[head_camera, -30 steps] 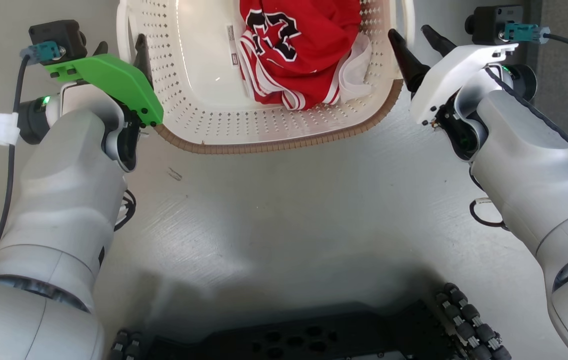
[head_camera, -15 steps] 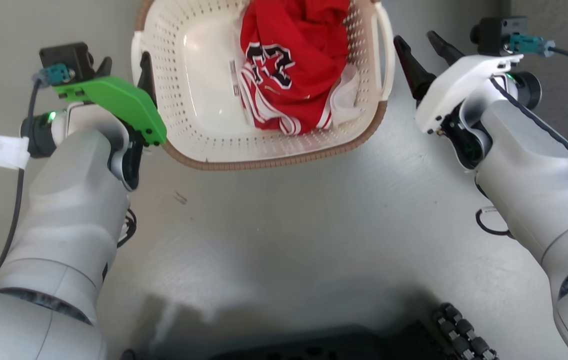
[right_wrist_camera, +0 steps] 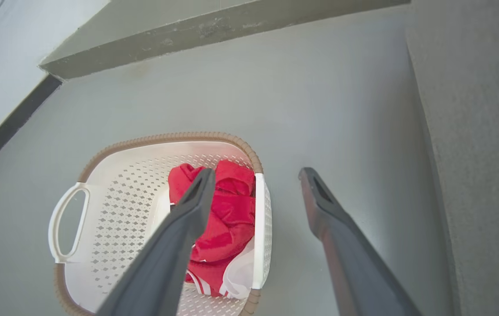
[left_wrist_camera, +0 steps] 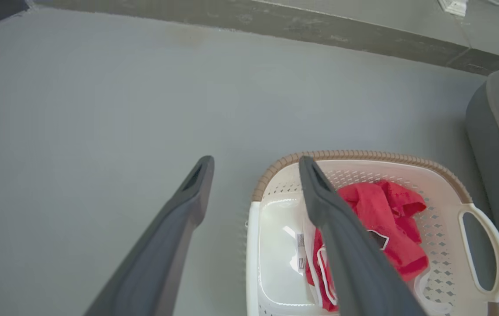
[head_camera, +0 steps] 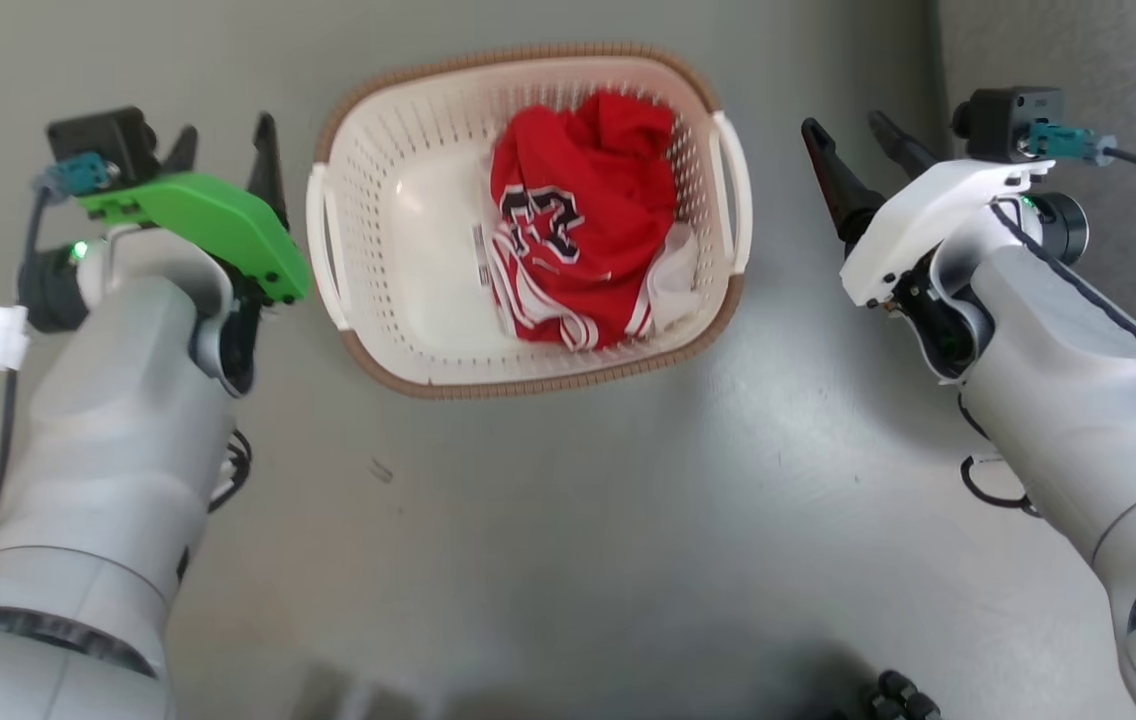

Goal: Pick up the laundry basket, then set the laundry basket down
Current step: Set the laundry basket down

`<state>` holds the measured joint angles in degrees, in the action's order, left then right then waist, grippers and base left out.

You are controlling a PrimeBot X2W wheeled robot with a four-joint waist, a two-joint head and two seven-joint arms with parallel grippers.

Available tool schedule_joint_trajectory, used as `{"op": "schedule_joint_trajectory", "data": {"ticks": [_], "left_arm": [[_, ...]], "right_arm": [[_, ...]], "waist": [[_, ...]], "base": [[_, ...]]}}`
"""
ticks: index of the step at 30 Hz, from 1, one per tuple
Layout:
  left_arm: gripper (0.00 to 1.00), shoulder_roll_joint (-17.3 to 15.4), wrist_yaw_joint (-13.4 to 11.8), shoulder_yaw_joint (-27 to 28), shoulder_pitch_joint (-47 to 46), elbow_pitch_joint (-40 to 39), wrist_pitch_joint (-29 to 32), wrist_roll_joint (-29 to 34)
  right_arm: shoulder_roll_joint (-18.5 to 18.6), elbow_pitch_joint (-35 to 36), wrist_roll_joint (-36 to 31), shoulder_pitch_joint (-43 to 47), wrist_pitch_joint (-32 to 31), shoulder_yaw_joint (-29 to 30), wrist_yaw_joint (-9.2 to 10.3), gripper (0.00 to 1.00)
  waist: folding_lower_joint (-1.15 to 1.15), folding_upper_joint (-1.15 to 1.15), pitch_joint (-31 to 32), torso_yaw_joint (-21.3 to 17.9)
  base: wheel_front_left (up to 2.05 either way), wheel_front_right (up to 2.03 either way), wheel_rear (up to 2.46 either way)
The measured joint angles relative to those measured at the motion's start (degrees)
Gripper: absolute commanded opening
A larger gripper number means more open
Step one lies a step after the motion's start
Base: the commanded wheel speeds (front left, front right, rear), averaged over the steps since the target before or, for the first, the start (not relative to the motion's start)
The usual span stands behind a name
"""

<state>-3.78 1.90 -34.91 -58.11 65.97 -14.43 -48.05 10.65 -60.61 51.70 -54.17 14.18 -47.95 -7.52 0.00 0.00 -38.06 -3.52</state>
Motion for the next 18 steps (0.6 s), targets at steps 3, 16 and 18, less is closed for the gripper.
{"op": "schedule_joint_trajectory", "data": {"ticks": [3, 16, 18], "left_arm": [[1.0, -0.9, -0.9, 1.2, 0.6, -3.5, 0.0, 1.2], [1.0, -1.9, -4.2, 5.1, 8.3, -15.0, 0.0, 7.4], [1.0, -1.9, -4.5, 6.0, 9.5, -16.8, 0.0, 7.7]], "right_arm": [[0.9, 2.2, -0.9, 0.3, 0.0, 1.9, 0.0, 1.0], [2.9, 8.9, -4.8, 5.6, 0.0, 8.4, 0.66, 1.0], [3.1, 10.0, -5.7, 6.5, 0.0, 9.2, 1.07, 1.0]], "waist": [[0.0, 0.0, 2.9, 0.0], [0.0, 0.0, 13.1, 0.0], [0.0, 0.0, 14.6, 0.0]], "base": [[0.0, 0.0, 0.0], [0.0, 0.0, 0.0], [0.0, 0.0, 0.0]]}}
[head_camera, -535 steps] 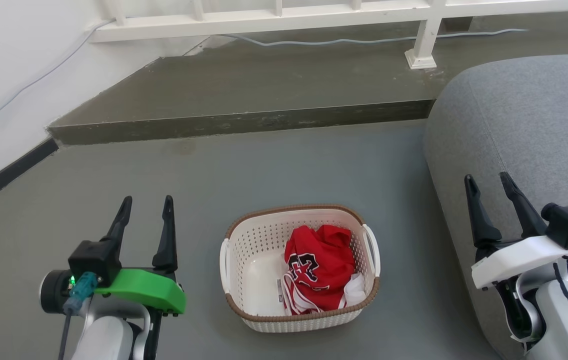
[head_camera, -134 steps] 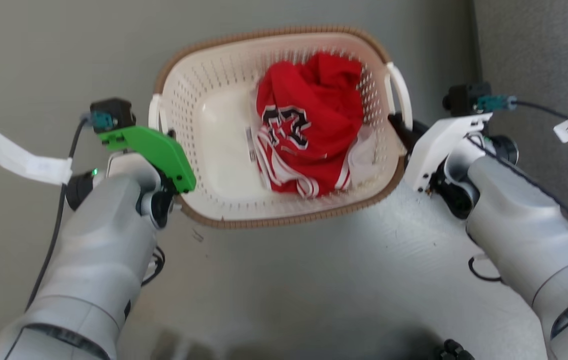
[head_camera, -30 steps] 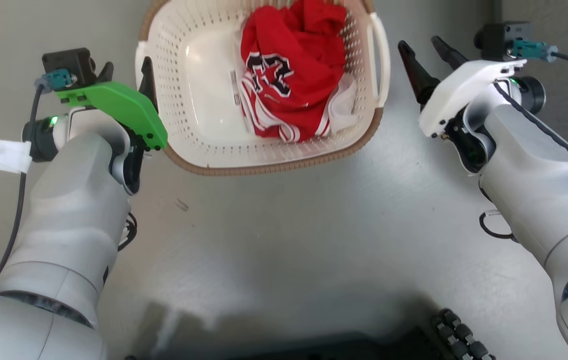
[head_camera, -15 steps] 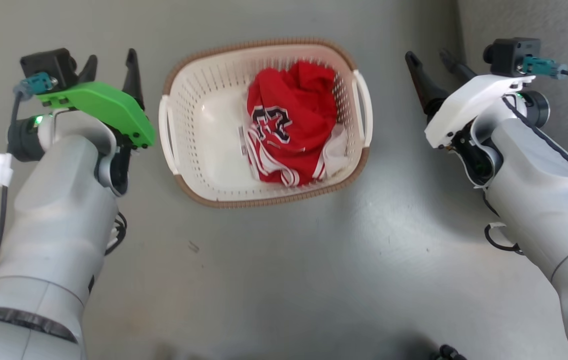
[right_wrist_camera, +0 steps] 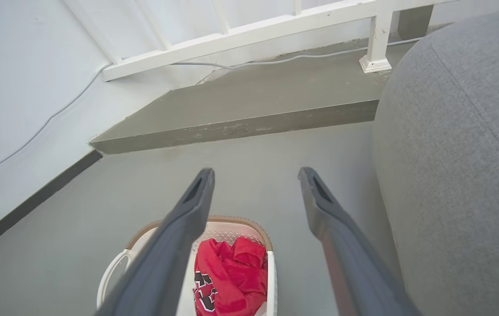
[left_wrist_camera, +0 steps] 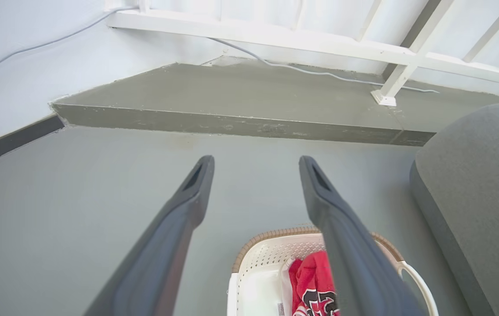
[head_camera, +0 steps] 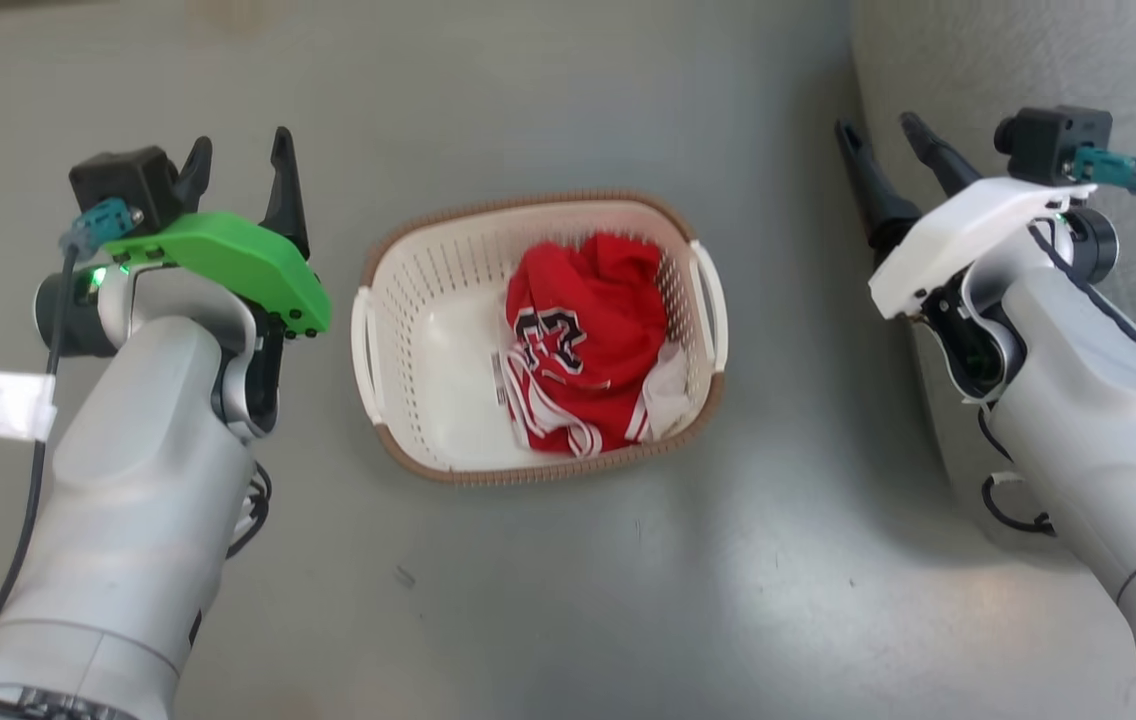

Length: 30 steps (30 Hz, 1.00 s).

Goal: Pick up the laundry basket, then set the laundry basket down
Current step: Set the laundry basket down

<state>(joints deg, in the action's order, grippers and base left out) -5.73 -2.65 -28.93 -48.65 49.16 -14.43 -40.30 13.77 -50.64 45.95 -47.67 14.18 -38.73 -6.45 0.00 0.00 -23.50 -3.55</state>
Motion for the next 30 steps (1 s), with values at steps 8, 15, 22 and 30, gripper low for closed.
{"op": "schedule_joint_trajectory", "data": {"ticks": [8, 15, 22, 30], "left_arm": [[1.0, -0.5, -1.7, 3.0, 5.3, -6.8, 0.0, 3.5], [1.0, -0.9, -2.4, 4.1, 9.1, -12.2, 0.0, 7.3], [1.0, -2.1, -3.0, 5.0, 13.1, -16.5, 0.0, 10.6], [1.0, -2.3, -3.5, 6.5, 19.3, -21.0, 0.0, 13.6]], "right_arm": [[0.8, 5.1, -2.5, 3.4, 0.0, 3.9, 1.54, 1.0], [1.2, 9.9, -5.4, 6.5, 0.1, 6.5, 2.22, 1.0], [0.7, 13.4, -8.3, 9.9, 0.1, 7.6, 3.11, 1.0], [0.2, 17.3, -10.6, 14.8, 0.2, 10.1, 4.08, 1.0]], "waist": [[0.0, 0.0, 5.3, -0.1], [0.0, 0.0, 9.0, 0.0], [0.0, 0.0, 11.4, 0.1], [0.0, 0.0, 14.0, -0.2]], "base": [[0.0, 0.0, 0.0], [0.0, 0.0, 0.0], [0.0, 0.0, 0.0], [0.0, 0.0, 0.0]]}}
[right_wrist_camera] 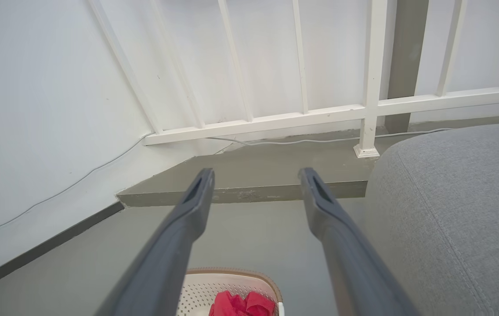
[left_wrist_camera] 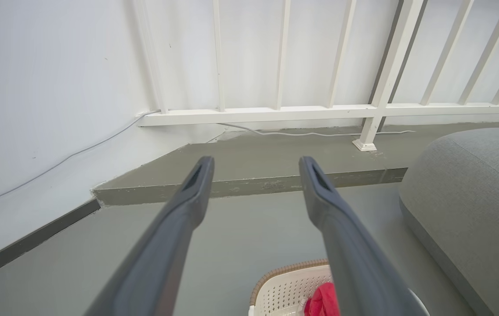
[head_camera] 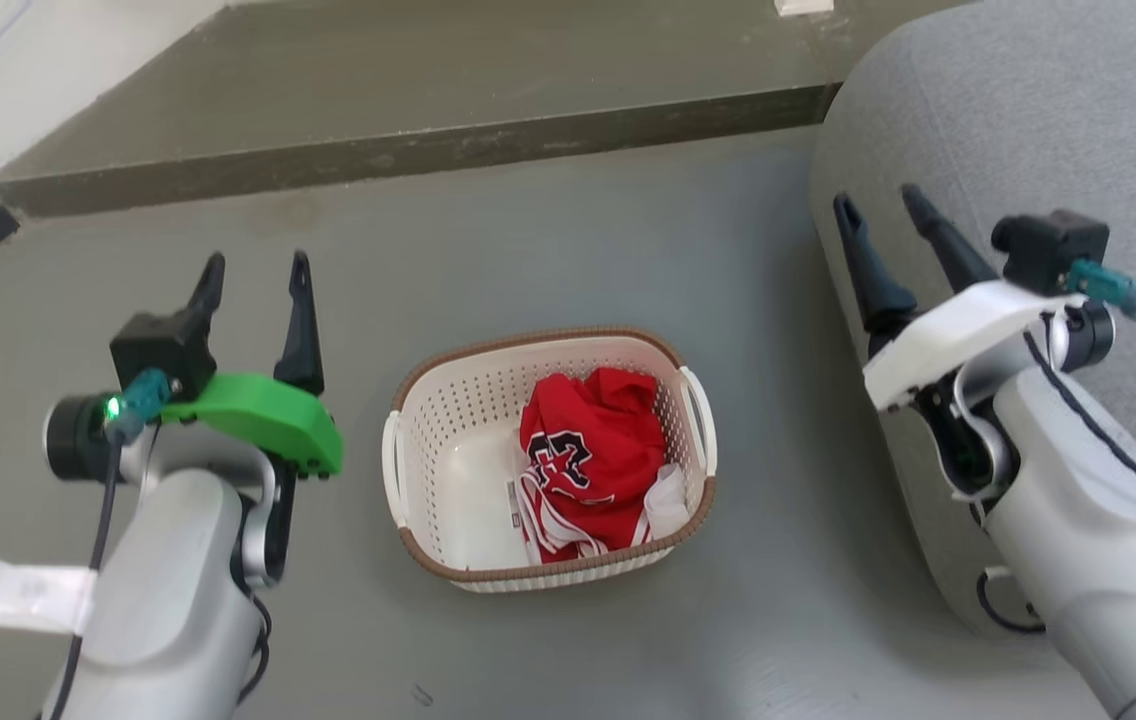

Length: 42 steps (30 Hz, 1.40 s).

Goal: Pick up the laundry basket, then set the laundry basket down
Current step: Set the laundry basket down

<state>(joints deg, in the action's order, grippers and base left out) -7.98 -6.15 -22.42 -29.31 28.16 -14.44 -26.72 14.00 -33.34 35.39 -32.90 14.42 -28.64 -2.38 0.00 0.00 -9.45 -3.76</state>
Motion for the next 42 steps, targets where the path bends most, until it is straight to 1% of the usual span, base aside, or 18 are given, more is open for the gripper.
{"op": "schedule_joint_trajectory", "data": {"ticks": [2, 3, 6, 9, 14, 18, 20, 23, 24, 28, 34, 36, 42], "left_arm": [[1.0, 0.0, -0.2, 0.3, 1.7, -1.1, 0.0, 0.3], [1.0, 0.0, -0.5, 0.6, 3.3, -2.0, 0.0, 0.7], [1.0, 0.1, -0.5, 1.1, 5.0, -3.0, 0.0, 0.9], [1.0, 0.2, -0.5, 1.5, 7.3, -4.2, 0.0, 2.0], [1.0, 1.1, -0.5, 1.9, 11.0, -5.6, 0.0, 2.9], [1.0, 1.1, -0.7, 2.7, 13.4, -7.1, 0.0, 3.9], [1.0, 1.2, -0.7, 3.0, 14.8, -7.9, 0.0, 4.1], [1.0, 1.5, -0.7, 3.4, 16.7, -8.9, 0.0, 4.3], [1.0, 1.5, -0.7, 3.4, 17.3, -9.2, 0.0, 4.4], [1.0, 2.0, -0.7, 3.5, 19.3, -10.1, 0.0, 5.0], [1.0, 2.0, -0.7, 3.7, 22.6, -10.7, 0.0, 6.1], [1.0, 2.0, -0.7, 3.8, 23.4, -11.2, 0.0, 6.8], [1.0, 2.1, -0.7, 4.0, 25.4, -12.7, 0.0, 7.5]], "right_arm": [[-0.1, 0.7, -0.6, 1.4, 0.0, 0.4, 0.08, 1.0], [-0.1, 1.5, -1.1, 2.7, 0.0, 0.9, 0.57, 1.0], [-0.1, 2.2, -1.7, 3.8, 0.0, 1.3, 1.0, 1.0], [0.0, 3.3, -2.2, 5.6, 0.0, 2.1, 1.1, 1.0], [0.0, 4.6, -3.4, 8.8, 0.0, 2.9, 1.98, 1.0], [-0.1, 5.5, -4.3, 11.1, 0.0, 3.0, 2.0, 1.0], [-0.4, 6.0, -4.7, 12.1, 0.0, 3.2, 2.45, 1.0], [-0.6, 6.7, -4.9, 13.8, 0.0, 3.6, 2.57, 1.0], [-0.6, 6.8, -5.1, 14.4, 0.0, 3.8, 2.97, 1.0], [-0.5, 7.5, -5.4, 16.7, 0.0, 4.7, 3.57, 1.0], [-0.8, 8.0, -6.7, 19.4, 0.0, 4.6, 3.59, 1.0], [-0.8, 8.1, -6.9, 20.2, 0.0, 4.4, 4.01, 1.0], [-0.7, 8.9, -8.1, 22.0, 0.0, 3.8, 4.42, 1.0]], "waist": [[0.0, 0.0, 0.6, -0.1], [0.0, 0.0, 1.3, -0.2], [0.0, 0.0, 1.9, -0.3], [0.0, 0.0, 2.9, -0.4], [0.0, 0.0, 4.3, -0.5], [0.0, 0.0, 5.4, -0.5], [0.0, 0.0, 5.9, -0.5], [0.0, 0.0, 6.8, -0.6], [0.0, 0.0, 7.0, -0.6], [0.0, 0.0, 7.9, -0.5], [0.0, 0.0, 9.1, -0.3], [0.0, 0.0, 9.5, -0.3], [0.0, 0.0, 10.0, -0.3]], "base": [[0.0, 0.0, 0.0], [0.0, 0.0, 0.0], [0.0, 0.0, 0.0], [0.0, 0.0, 0.0], [0.0, 0.0, 0.0], [0.0, 0.0, 0.0], [0.0, 0.0, 0.0], [0.0, 0.0, 0.0], [0.0, 0.0, 0.0], [0.0, 0.0, 0.0], [0.0, 0.0, 0.0], [0.0, 0.0, 0.0], [0.0, 0.0, 0.0]]}}
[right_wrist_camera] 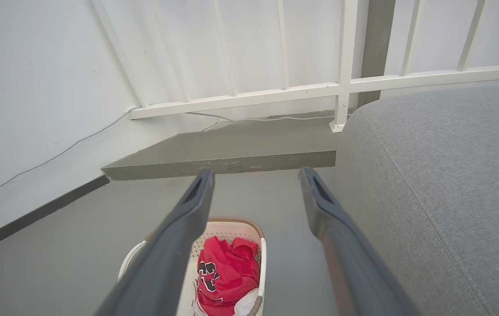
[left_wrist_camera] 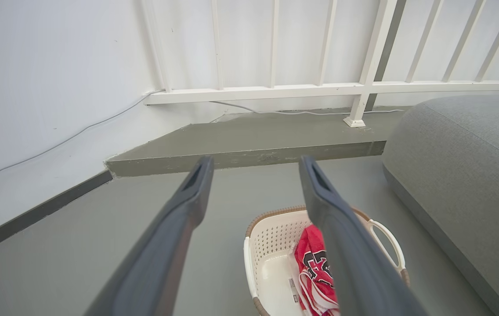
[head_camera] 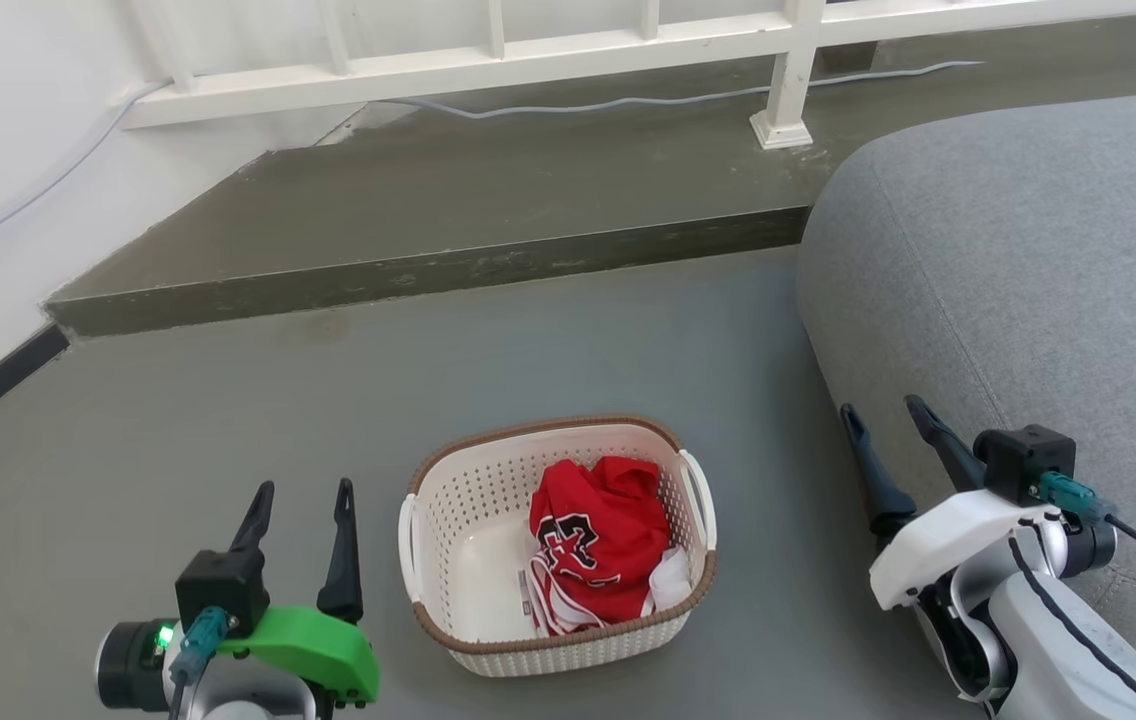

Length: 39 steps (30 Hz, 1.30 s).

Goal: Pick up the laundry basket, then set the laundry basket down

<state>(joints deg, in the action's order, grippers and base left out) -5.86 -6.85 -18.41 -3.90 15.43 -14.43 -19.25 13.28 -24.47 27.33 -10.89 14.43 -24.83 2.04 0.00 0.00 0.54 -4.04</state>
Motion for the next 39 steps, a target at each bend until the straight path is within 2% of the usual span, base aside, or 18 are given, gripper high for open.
{"op": "schedule_joint_trajectory", "data": {"ticks": [23, 38, 39], "left_arm": [[1.0, 1.2, 0.0, 1.6, 3.1, -3.1, 0.0, 2.4], [1.0, 1.6, 0.0, 2.1, 4.0, -5.0, 0.0, 3.4], [0.0, 1.6, 0.0, 2.1, 4.2, -5.0, 0.0, 3.3]], "right_arm": [[0.7, 3.9, -2.5, 1.8, 0.0, 0.2, 1.07, 1.0], [0.7, 5.7, -2.7, 2.5, 0.0, 0.8, 1.11, 1.0], [0.7, 5.9, -2.7, 2.7, 0.0, 0.8, 1.12, 0.0]], "waist": [[0.0, 0.0, 0.1, 0.4], [0.0, 0.0, 0.1, 0.3], [0.0, 0.0, 0.1, 0.3]], "base": [[0.0, 0.0, 0.0], [0.0, 0.0, 0.0], [0.0, 0.0, 0.0]]}}
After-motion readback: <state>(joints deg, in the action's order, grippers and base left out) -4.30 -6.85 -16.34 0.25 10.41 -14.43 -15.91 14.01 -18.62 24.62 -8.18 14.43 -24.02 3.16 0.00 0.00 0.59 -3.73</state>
